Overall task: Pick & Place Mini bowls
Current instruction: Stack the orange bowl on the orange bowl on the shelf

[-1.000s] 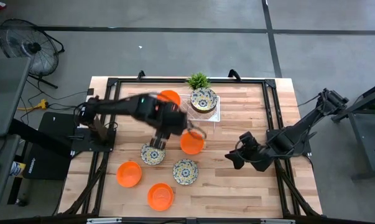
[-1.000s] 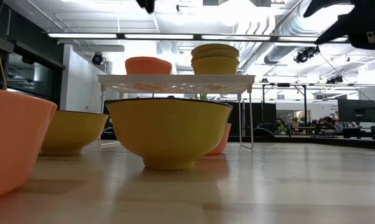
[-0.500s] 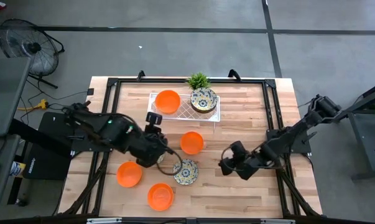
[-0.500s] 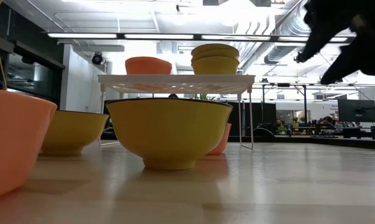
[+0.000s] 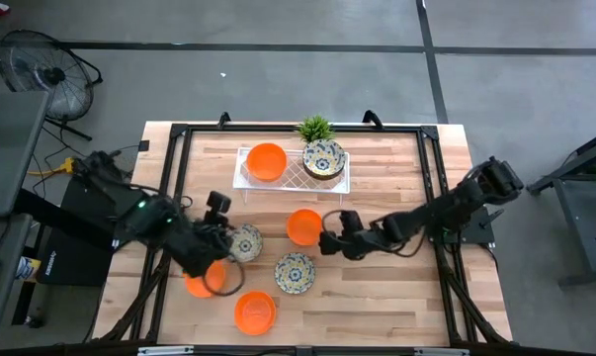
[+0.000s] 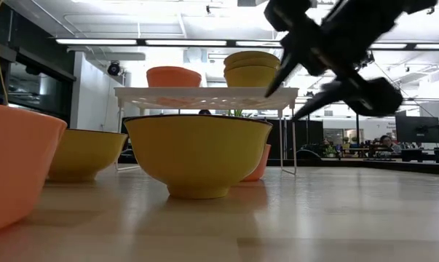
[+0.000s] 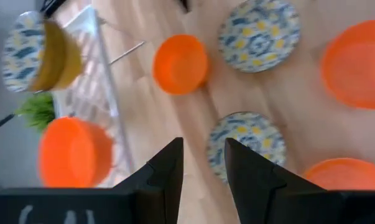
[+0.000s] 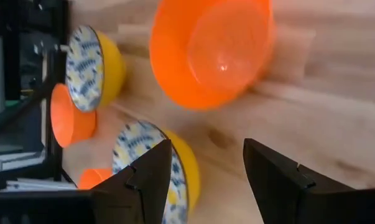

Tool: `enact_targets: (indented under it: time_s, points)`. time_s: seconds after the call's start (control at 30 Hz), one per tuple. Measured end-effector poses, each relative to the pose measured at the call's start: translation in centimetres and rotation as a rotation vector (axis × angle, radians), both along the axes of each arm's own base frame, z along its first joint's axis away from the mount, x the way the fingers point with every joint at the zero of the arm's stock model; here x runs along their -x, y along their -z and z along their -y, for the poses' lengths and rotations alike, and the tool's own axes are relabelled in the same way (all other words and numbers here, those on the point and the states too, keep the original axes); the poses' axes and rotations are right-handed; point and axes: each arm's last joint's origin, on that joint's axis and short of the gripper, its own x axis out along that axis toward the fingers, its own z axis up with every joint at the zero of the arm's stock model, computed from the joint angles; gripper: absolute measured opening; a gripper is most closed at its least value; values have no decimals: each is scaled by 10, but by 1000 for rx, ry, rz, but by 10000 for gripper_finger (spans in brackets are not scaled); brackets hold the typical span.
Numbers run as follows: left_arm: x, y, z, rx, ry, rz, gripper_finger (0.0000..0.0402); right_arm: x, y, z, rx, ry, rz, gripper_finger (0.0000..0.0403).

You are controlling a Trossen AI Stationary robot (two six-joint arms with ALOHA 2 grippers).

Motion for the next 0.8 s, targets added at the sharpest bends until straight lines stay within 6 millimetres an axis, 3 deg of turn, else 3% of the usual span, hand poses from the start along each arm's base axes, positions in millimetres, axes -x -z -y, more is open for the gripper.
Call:
enact_targets:
  time_s: [0.33,0.6,0.8]
  points:
    - [41,40,-5,107,53,93,112,-12,-11,23,-13,88,-110,188]
    - [59,52,-7,114,91,83,112,-42,11,28,-44,118,-184,188]
    - [64,51,-4,119,123,88,112,-51,25,31,-78,136,-251,188]
